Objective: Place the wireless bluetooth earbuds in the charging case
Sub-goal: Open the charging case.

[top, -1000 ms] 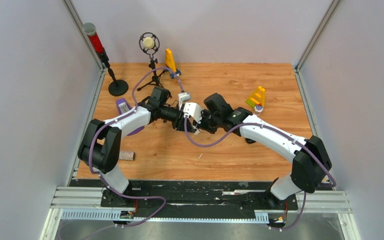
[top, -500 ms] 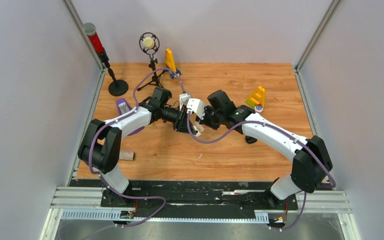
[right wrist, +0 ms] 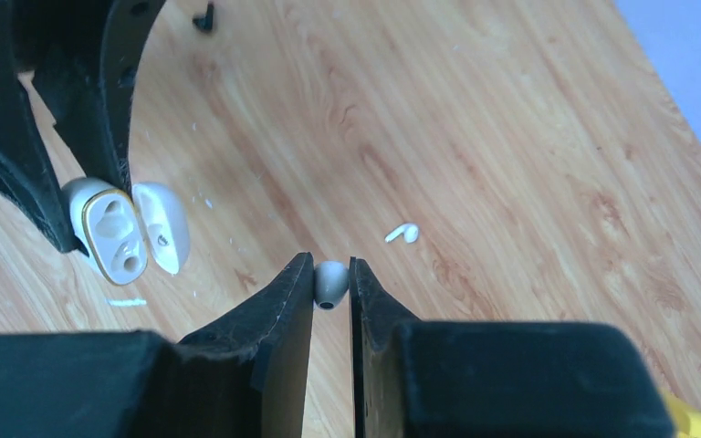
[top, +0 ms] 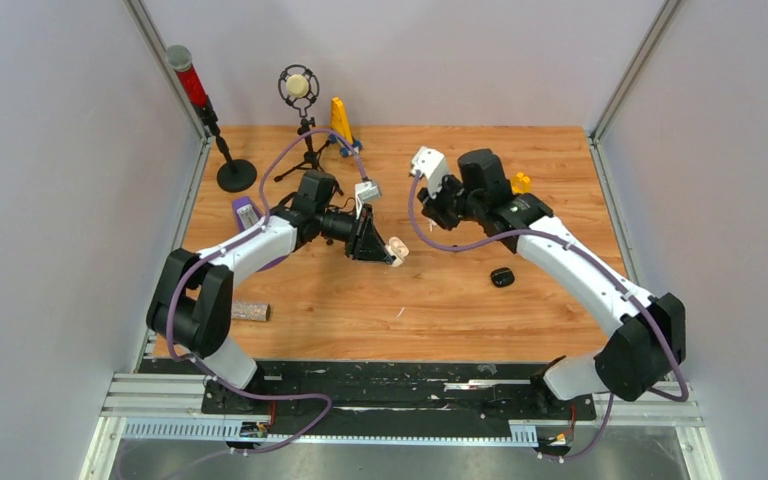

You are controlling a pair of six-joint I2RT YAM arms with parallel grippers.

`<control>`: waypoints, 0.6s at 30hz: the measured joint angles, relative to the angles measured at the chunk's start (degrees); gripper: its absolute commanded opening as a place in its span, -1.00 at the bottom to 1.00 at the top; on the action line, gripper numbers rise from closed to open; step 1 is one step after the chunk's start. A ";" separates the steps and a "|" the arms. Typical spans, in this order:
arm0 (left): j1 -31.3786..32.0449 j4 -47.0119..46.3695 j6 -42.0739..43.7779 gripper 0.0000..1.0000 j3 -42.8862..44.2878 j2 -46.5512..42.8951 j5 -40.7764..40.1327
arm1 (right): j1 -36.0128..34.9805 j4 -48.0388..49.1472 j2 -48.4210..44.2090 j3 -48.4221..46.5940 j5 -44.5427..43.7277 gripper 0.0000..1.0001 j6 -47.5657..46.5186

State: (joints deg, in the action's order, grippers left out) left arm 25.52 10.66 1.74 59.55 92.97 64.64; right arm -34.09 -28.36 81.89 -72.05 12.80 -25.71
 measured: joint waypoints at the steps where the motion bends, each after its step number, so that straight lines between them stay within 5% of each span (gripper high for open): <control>1: 0.00 -0.48 -0.09 -1.00 -0.04 -1.01 -0.26 | 0.98 0.48 -0.74 -0.46 0.92 -0.84 1.40; 11: 0.00 -9.31 -5.03 -1.00 0.00 -5.49 -0.52 | 1.77 6.67 -4.87 -1.88 11.32 -0.84 13.51; 18: -0.04 -38.86 -22.95 -1.00 -11.69 -5.55 -0.87 | 2.40 12.79 -7.34 0.28 17.59 -0.84 20.04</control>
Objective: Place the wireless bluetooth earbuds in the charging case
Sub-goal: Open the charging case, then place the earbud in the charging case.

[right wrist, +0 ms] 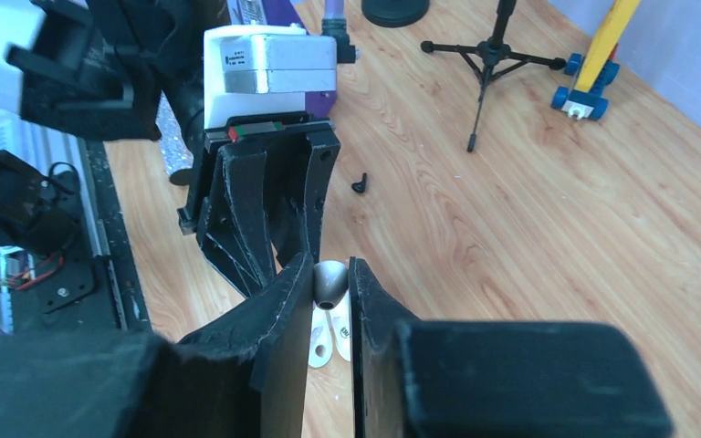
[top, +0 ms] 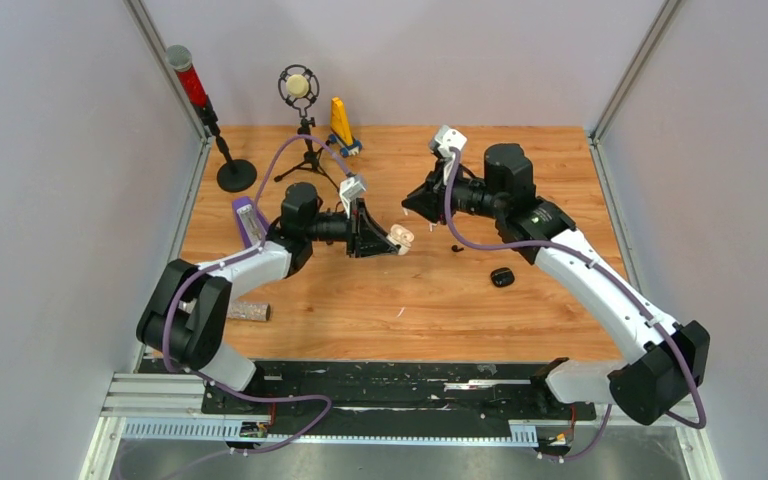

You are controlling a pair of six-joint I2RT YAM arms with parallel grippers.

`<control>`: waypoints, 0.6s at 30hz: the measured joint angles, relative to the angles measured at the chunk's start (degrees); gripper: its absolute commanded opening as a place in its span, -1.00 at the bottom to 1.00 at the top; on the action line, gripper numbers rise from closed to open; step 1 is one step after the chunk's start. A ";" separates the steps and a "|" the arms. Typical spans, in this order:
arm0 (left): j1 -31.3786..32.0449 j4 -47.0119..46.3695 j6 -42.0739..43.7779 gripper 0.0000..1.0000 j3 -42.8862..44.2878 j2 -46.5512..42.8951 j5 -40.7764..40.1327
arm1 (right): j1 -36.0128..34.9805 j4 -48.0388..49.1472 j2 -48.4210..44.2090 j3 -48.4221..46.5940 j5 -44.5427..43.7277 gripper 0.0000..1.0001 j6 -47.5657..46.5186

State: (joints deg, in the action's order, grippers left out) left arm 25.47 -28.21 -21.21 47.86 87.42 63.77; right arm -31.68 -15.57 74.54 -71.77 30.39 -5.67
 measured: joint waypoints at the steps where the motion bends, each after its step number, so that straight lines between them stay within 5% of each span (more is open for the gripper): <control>1: 0.00 -4.98 -3.17 -1.00 -2.38 0.07 -0.63 | 0.17 0.74 -0.31 0.72 0.57 -0.84 0.72; 8: -0.09 -26.32 -18.93 -1.00 -6.23 2.27 -3.37 | 1.22 5.97 -0.63 5.42 2.73 -0.84 6.29; 18: -0.11 -31.93 -24.00 -1.00 -6.23 2.38 -6.36 | 1.51 10.99 1.53 7.04 3.26 -0.84 11.26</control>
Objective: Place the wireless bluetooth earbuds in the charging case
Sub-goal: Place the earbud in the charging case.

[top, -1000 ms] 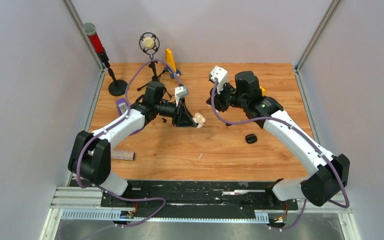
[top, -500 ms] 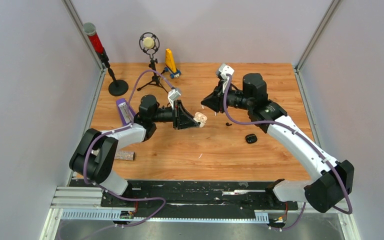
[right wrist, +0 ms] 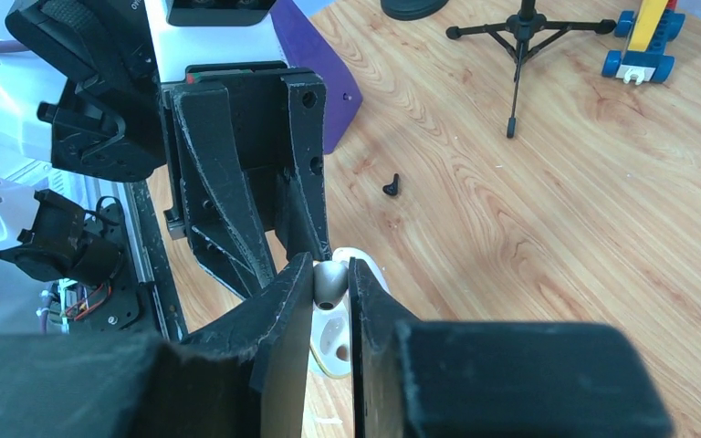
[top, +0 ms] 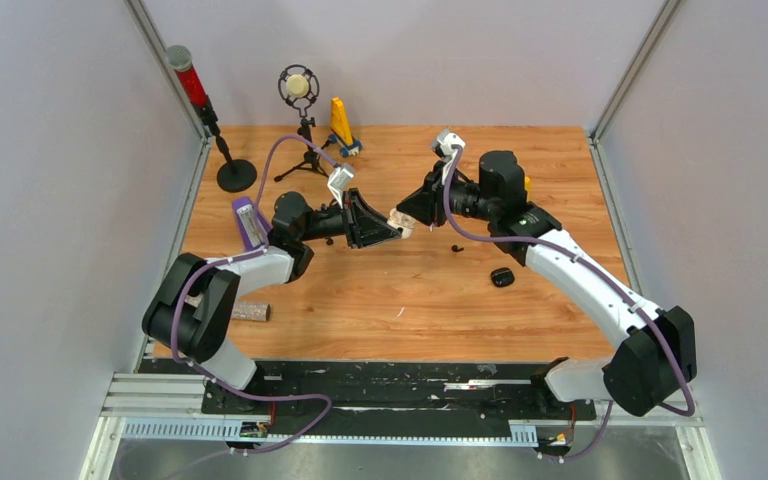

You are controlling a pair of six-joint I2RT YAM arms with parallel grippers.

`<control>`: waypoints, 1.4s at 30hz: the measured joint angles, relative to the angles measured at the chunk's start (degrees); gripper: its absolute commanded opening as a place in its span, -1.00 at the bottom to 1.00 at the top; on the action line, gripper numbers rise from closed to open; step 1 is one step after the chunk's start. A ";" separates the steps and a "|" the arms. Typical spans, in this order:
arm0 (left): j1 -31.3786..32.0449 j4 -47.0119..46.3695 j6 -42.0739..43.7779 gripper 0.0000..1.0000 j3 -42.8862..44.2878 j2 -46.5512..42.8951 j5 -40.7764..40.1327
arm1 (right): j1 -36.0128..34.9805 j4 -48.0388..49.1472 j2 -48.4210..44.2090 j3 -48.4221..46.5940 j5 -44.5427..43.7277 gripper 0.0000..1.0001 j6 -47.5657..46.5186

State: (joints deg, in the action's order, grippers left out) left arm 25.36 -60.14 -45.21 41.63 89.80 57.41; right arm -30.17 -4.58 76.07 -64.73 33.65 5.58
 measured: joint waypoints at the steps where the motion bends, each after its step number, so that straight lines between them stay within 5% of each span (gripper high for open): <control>1: 0.00 -0.48 -0.57 -1.00 0.00 0.24 -0.17 | 0.00 0.24 0.35 0.00 0.09 -0.84 0.37; 42: 0.00 -7.48 -8.79 -1.00 0.00 1.77 0.57 | -0.02 5.90 3.74 -0.07 1.38 -0.83 1.42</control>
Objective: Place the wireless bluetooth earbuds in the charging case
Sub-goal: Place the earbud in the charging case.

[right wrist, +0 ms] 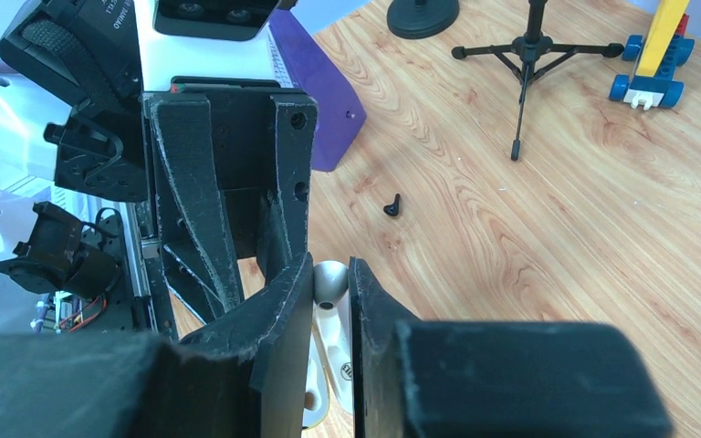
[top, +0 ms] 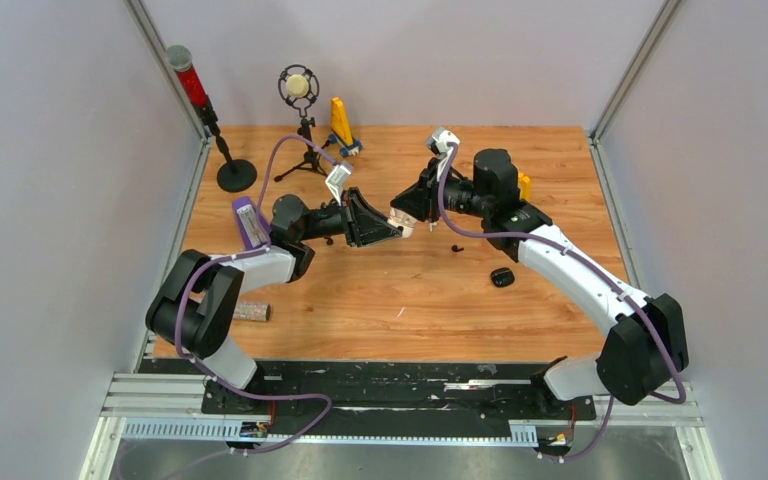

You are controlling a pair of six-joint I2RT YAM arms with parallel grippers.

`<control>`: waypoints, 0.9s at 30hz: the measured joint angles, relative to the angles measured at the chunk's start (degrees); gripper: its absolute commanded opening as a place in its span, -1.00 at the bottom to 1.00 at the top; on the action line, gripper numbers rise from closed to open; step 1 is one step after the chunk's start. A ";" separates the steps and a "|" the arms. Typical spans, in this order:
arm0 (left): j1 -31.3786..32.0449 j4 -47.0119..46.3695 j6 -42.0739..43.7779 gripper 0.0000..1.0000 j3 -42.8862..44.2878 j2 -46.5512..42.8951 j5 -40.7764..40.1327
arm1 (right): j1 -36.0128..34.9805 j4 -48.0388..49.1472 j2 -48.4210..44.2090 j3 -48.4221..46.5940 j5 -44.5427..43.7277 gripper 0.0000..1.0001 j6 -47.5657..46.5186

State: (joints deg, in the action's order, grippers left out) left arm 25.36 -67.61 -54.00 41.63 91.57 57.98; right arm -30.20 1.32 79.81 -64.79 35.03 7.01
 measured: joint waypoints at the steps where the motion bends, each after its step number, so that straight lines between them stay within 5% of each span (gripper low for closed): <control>1: 0.00 -0.11 -0.02 -1.00 0.00 0.00 0.00 | 0.00 0.11 0.00 0.04 0.02 -0.83 0.02; 27: -1.53 -2.21 -1.03 -1.00 -0.50 -0.07 0.59 | -0.11 1.27 -0.39 1.11 -0.26 -0.79 2.03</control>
State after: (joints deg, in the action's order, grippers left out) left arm 23.83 -69.82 -55.02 41.12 91.50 58.57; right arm -30.30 2.59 79.42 -63.68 34.76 9.04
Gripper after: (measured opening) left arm 0.344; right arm 0.195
